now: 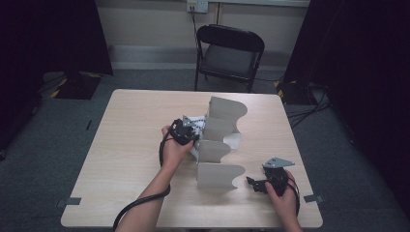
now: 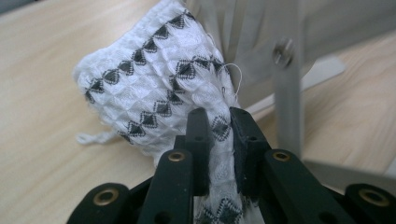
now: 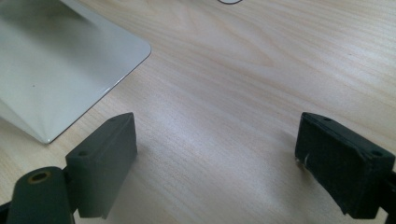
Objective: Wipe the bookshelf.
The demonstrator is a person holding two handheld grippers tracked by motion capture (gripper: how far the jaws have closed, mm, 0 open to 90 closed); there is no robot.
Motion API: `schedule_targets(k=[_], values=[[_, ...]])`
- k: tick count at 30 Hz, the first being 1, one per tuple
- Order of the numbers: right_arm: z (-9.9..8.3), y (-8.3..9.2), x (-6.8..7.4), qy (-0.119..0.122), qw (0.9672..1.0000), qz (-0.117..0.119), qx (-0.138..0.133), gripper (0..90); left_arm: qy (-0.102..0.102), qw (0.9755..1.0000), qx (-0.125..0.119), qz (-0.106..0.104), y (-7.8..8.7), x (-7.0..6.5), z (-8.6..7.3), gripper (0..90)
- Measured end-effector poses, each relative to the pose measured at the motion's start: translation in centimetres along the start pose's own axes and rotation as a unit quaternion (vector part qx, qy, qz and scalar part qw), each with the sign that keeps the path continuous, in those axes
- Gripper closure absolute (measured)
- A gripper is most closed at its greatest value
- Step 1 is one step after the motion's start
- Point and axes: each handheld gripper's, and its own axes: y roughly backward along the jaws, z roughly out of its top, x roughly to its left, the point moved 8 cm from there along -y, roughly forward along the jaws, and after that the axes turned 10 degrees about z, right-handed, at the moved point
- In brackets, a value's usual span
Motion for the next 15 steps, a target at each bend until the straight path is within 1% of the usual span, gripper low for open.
schedule_targets(k=[2, 3, 6, 7, 9, 10, 12, 13, 15], values=[[0.0, 0.0, 0.0, 0.000, 1.0000, 0.000, 0.000, 12.0, 0.003, 1.0000, 0.002, -0.001, -0.4, -0.1, -0.7, 77.7], [0.0, 0.0, 0.0, 0.000, 1.0000, 0.000, 0.000, 12.0, -0.006, 1.0000, 0.005, 0.001, -0.5, 0.1, -1.1, 76.5], [0.0, 0.0, 0.0, 0.000, 1.0000, 0.000, 0.000, 12.0, -0.004, 1.0000, 0.006, 0.006, -0.6, 0.2, -1.8, 71.2], [0.0, 0.0, 0.0, 0.000, 1.0000, 0.000, 0.000, 12.0, 0.001, 1.0000, 0.003, 0.006, -0.6, 0.3, -1.9, 69.5], [0.0, 0.0, 0.0, 0.000, 1.0000, 0.000, 0.000, 12.0, 0.000, 0.9999, 0.003, 0.014, -0.4, 0.6, -2.2, 64.3], [0.0, 0.0, 0.0, 0.000, 1.0000, 0.000, 0.000, 12.0, 0.002, 0.9998, 0.007, 0.018, -0.2, 0.7, -2.4, 62.2], [0.0, 0.0, 0.0, 0.000, 1.0000, 0.000, 0.000, 12.0, 0.010, 0.9994, 0.006, 0.031, 0.1, 1.2, -2.6, 57.8], [0.0, 0.0, 0.0, 0.000, 1.0000, 0.000, 0.000, 12.0, 0.011, 0.9993, 0.009, 0.033, 0.4, 1.4, -2.8, 56.6], [0.0, 0.0, 0.0, 0.000, 1.0000, 0.000, 0.000, 12.0, 0.025, 0.9989, 0.004, 0.039, 0.7, 1.5, -3.0, 52.7]])
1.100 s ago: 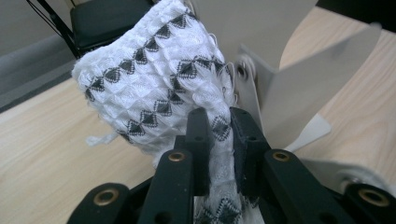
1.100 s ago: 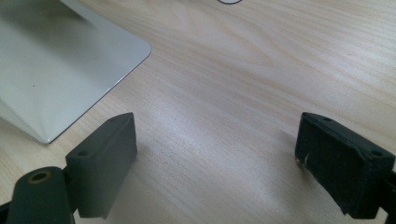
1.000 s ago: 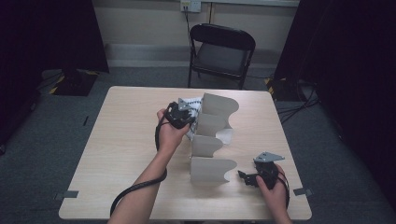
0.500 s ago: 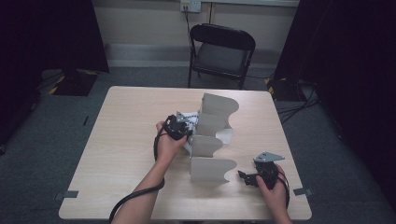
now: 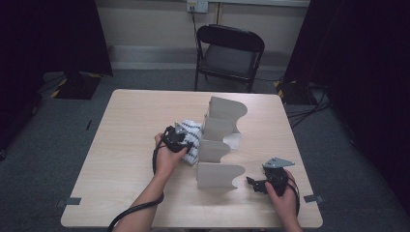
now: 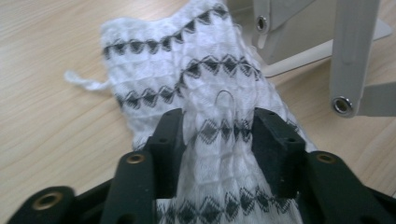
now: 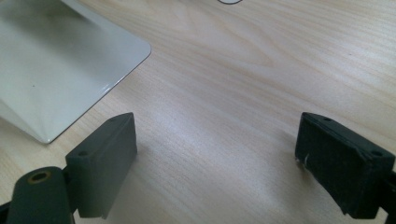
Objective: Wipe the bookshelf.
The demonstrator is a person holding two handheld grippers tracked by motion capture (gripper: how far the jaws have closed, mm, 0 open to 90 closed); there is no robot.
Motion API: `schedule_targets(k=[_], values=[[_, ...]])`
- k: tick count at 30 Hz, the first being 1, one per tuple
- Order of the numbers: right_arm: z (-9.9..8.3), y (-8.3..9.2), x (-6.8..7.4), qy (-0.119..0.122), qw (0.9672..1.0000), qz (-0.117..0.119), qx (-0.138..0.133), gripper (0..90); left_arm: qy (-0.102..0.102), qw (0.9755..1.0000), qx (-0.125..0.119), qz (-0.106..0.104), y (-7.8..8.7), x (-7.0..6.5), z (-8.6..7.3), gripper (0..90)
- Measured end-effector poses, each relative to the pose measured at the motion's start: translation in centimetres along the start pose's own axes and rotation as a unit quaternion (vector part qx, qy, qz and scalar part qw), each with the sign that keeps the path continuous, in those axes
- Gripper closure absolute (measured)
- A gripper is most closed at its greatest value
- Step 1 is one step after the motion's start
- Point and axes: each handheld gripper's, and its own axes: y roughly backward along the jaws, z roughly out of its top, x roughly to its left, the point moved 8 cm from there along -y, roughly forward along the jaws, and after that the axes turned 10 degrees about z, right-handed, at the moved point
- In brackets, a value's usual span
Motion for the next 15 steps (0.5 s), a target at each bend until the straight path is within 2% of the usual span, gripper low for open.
schedule_targets(k=[3, 6, 7, 9, 10, 11, 14, 15], values=[[0.0, 0.0, 0.0, 0.000, 1.0000, 0.000, 0.000, 12.0, 0.018, 0.9998, 0.000, -0.002, 0.4, 0.0, -0.5, 48.1], [0.0, 0.0, 0.0, 0.000, 1.0000, 0.000, 0.000, 12.0, 0.016, 0.9998, 0.009, 0.000, 0.1, -0.1, -1.3, 43.4], [0.0, 0.0, 0.0, 0.000, 1.0000, 0.000, 0.000, 12.0, 0.019, 0.9998, 0.010, 0.005, -0.1, -0.1, -1.5, 41.8], [0.0, 0.0, 0.0, 0.000, 1.0000, 0.000, 0.000, 12.0, 0.030, 0.9995, 0.013, 0.001, -0.5, -0.2, -1.8, 39.1], [0.0, 0.0, 0.0, 0.000, 1.0000, 0.000, 0.000, 12.0, 0.021, 0.9997, 0.013, 0.003, -0.6, -0.2, -1.9, 38.6], [0.0, 0.0, 0.0, 0.000, 1.0000, 0.000, 0.000, 12.0, 0.023, 0.9996, 0.014, 0.001, -0.7, -0.3, -1.9, 38.7], [0.0, 0.0, 0.0, 0.000, 1.0000, 0.000, 0.000, 12.0, 0.015, 0.9997, 0.017, -0.009, -0.8, -0.5, -1.6, 47.3], [0.0, 0.0, 0.0, 0.000, 1.0000, 0.000, 0.000, 12.0, 0.011, 0.9996, 0.019, -0.015, -0.7, -0.6, -1.5, 55.5]])
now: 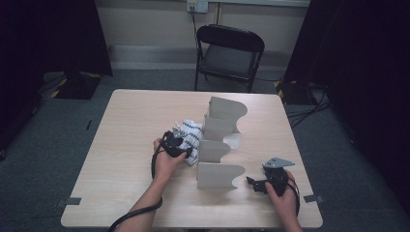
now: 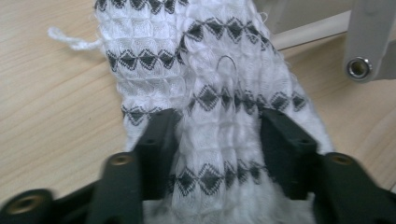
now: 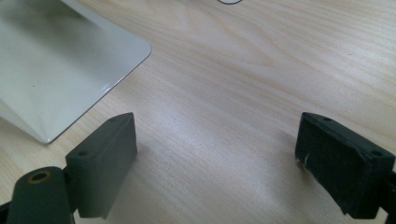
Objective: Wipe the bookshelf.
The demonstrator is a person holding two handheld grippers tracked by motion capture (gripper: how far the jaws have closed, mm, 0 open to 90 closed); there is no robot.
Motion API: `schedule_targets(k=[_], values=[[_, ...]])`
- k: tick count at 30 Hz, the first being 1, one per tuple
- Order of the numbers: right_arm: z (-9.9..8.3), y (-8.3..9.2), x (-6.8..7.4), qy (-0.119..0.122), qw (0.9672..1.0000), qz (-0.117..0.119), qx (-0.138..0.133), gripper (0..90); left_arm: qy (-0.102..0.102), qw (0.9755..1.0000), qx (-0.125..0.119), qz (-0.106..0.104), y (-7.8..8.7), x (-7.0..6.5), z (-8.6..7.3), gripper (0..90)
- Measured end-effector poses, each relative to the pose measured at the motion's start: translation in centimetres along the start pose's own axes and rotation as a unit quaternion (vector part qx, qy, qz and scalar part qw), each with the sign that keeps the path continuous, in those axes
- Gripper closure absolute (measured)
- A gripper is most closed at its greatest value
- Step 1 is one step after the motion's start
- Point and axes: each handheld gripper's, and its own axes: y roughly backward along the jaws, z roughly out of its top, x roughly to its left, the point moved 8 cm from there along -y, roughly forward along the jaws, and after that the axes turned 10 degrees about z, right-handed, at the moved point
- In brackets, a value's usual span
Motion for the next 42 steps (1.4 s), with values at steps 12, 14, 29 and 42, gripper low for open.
schedule_targets(k=[12, 14, 29, 42], values=[[0.0, 0.0, 0.0, 0.000, 1.0000, 0.000, 0.000, 12.0, 0.017, 0.9998, -0.006, 0.003, 1.5, 0.5, 2.0, 80.4], [0.0, 0.0, 0.0, 0.000, 1.0000, 0.000, 0.000, 12.0, 0.027, 0.9995, -0.018, 0.006, 2.2, 0.9, 3.0, 80.4], [0.0, 0.0, 0.0, 0.000, 1.0000, 0.000, 0.000, 12.0, 0.020, 0.9932, -0.110, 0.032, 7.5, 3.2, 12.0, 80.3], [0.0, 0.0, 0.0, 0.000, 1.0000, 0.001, 0.000, 12.0, -0.011, 0.9953, -0.094, 0.023, 5.3, 1.4, 12.9, 80.1]])
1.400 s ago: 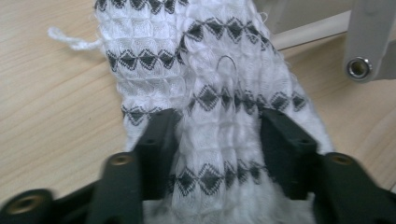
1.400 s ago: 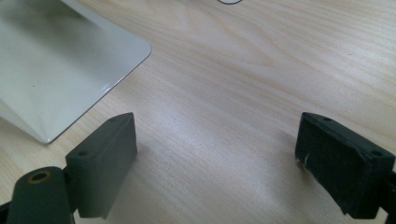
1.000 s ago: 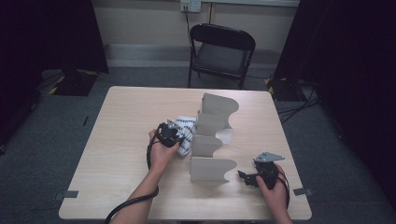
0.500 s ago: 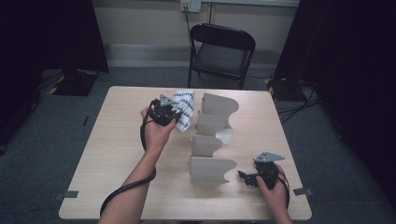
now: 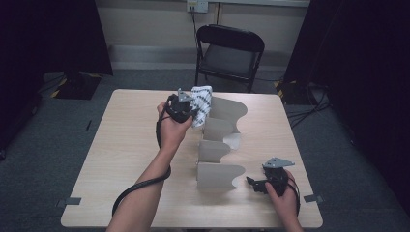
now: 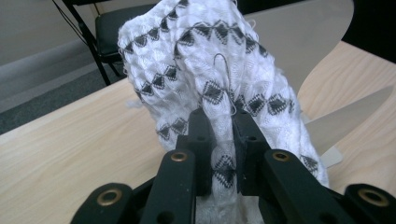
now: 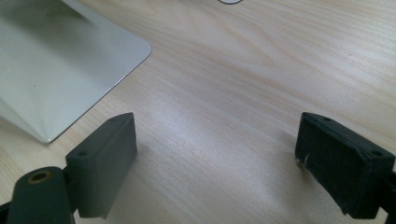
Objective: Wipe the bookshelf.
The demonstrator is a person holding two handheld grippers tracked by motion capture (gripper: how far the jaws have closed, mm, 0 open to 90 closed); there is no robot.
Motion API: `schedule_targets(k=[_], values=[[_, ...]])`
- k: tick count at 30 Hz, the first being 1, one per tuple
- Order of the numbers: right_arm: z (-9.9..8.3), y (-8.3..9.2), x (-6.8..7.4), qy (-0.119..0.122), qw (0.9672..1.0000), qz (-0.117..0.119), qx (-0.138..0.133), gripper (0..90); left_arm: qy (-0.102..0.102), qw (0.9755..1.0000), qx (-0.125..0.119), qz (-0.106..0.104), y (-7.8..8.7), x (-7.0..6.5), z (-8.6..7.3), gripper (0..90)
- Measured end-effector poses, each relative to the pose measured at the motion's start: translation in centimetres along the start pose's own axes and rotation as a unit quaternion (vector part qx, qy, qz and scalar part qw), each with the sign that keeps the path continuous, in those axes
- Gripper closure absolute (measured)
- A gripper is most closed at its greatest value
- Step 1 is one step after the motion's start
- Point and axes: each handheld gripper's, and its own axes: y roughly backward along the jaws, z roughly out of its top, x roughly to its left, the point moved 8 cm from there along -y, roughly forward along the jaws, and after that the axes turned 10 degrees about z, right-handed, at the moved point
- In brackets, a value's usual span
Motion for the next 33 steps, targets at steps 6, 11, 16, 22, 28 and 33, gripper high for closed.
schedule_targets(k=[6, 11, 16, 22, 28, 33], values=[[0.0, 0.0, 0.0, 0.000, 1.0000, 0.000, 0.000, 12.0, -0.013, 0.9998, 0.016, 0.001, -0.9, 0.0, -1.1, 80.1], [0.0, 0.0, 0.0, 0.000, 1.0000, 0.000, 0.000, 12.0, -0.023, 0.9994, 0.025, -0.004, -1.3, -0.4, -2.1, 80.1], [0.0, 0.0, 0.0, 0.000, 1.0000, 0.000, 0.000, 12.0, -0.030, 0.9990, 0.034, -0.006, -1.5, -0.6, -2.9, 80.1], [0.0, 0.0, 0.0, 0.000, 1.0000, 0.000, 0.000, 12.0, -0.022, 0.9988, 0.043, -0.010, -1.7, -0.8, -4.4, 79.9], [0.0, 0.0, 0.0, 0.000, 1.0000, 0.000, 0.000, 12.0, -0.022, 0.9982, 0.054, -0.015, -1.9, -1.1, -6.3, 79.8], [0.0, 0.0, 0.0, 0.000, 1.0000, 0.000, 0.000, 12.0, -0.023, 0.9970, 0.072, -0.019, -2.5, -1.4, -8.3, 79.9]])
